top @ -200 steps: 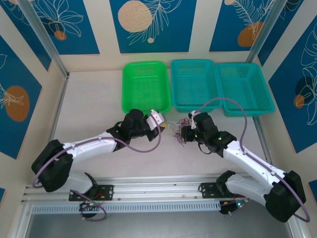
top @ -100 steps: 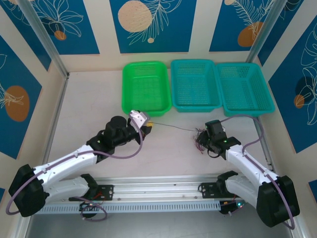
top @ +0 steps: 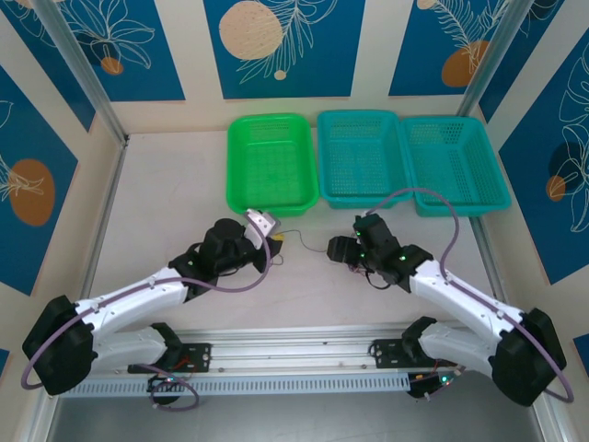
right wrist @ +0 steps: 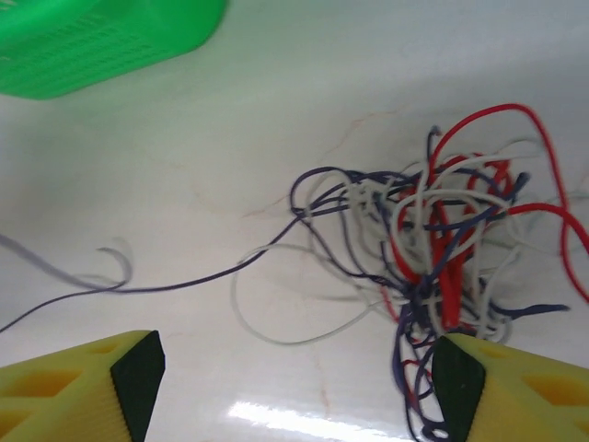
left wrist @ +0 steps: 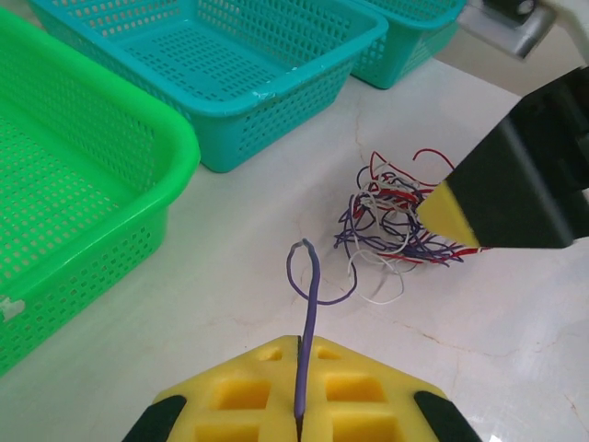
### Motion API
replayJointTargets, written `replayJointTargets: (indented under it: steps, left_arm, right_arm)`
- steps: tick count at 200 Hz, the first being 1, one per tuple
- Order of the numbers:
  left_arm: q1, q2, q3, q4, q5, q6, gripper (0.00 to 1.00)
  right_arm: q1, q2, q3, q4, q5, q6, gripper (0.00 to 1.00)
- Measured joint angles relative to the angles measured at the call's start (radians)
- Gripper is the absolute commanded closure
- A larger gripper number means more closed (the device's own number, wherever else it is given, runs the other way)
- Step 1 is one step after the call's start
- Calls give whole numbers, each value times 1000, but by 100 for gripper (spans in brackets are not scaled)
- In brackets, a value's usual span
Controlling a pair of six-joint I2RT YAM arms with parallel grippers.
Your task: Untangle the cables
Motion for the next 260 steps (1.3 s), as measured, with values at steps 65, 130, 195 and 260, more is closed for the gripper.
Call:
replayJointTargets:
  steps: [65, 130, 195, 260]
  left_arm:
    - [0, -109, -25, -49, -48, -1, 100]
    - [147, -430, -118, -322, -306, -116, 100]
    - [217, -430, -265, -248, -135, -207, 55]
    - [205, -449, -192, -197, 61, -21, 38]
  right_arm:
    - [13, 438, 156, -122, 260, 169, 41]
    - [-257, 323, 33, -101, 215, 190, 47]
    - [-212, 312, 19, -35, 146, 62, 100]
    - [-117, 122, 25, -41, 136, -114, 100]
